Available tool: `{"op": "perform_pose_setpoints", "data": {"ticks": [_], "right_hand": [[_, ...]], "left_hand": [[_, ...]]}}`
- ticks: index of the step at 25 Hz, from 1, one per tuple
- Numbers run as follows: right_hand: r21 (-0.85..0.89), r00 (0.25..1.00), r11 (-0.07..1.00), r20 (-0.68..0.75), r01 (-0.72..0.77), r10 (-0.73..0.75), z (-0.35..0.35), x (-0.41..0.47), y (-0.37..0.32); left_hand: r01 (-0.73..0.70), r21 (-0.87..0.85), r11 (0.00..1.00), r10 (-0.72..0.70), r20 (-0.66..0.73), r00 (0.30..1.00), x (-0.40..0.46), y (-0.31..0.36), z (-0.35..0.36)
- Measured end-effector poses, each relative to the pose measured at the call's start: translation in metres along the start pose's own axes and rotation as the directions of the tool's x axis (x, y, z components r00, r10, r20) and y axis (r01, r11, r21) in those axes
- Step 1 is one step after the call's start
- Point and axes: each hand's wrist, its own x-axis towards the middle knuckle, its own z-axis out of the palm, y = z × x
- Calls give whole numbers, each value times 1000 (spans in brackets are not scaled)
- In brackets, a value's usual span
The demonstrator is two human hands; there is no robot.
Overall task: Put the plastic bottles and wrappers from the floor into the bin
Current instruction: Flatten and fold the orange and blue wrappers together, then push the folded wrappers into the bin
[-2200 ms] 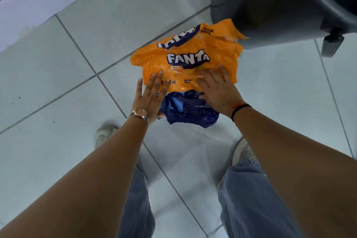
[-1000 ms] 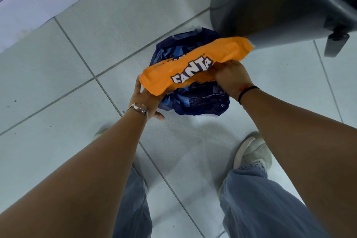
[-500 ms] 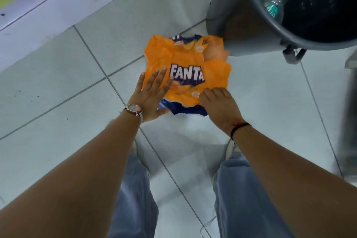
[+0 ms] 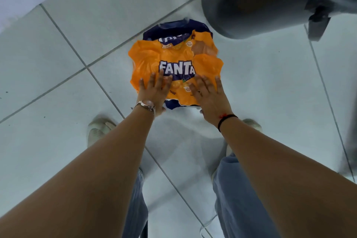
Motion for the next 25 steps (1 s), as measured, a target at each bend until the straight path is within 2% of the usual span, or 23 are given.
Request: {"op": "perform_pose_setpoints", "data": {"ticks": [2, 4, 9, 12, 16, 17, 20, 21, 24, 25], "right_hand": [[-75, 997, 996, -68, -38, 33, 9, 6, -4], [-62, 995, 998, -102, -11, 5, 10, 16, -7], [-126, 991, 992, -130, 8, -24, -17, 25, -2], [-121, 996, 992, -84, 23, -34, -56, 4, -2], [-84, 991, 992, -91, 95, -103, -135, -29, -4], [-84, 986, 991, -121, 104, -114, -155, -37, -6], [-28, 990, 994, -96, 104, -107, -226, -64, -7], [-13, 983, 994, -143, 113, -113, -251, -73, -4], [-72, 963, 988, -222, 140, -152, -317, -111, 25], [-104, 941, 984, -291, 147, -171, -332, -123, 42]], "left_hand": [[-2, 2, 1000, 2, -63, 998, 4, -1, -1], [-17, 22, 1000, 18, -83, 996, 9, -6, 0], [-62, 85, 994, 62, 4, 998, 7, -17, -23], [-34, 56, 998, 32, 44, 999, -29, -17, -50], [-22, 101, 995, 15, 70, 997, -105, -31, -98], [-13, 116, 993, 7, 53, 999, -125, -37, -114], [26, 119, 993, -24, -10, 1000, -183, -58, -157], [32, 118, 992, -29, -32, 999, -202, -64, -168], [-26, 110, 994, 54, -261, 964, -254, -67, -209], [-37, 130, 991, 79, -337, 938, -265, -62, -223]]}}
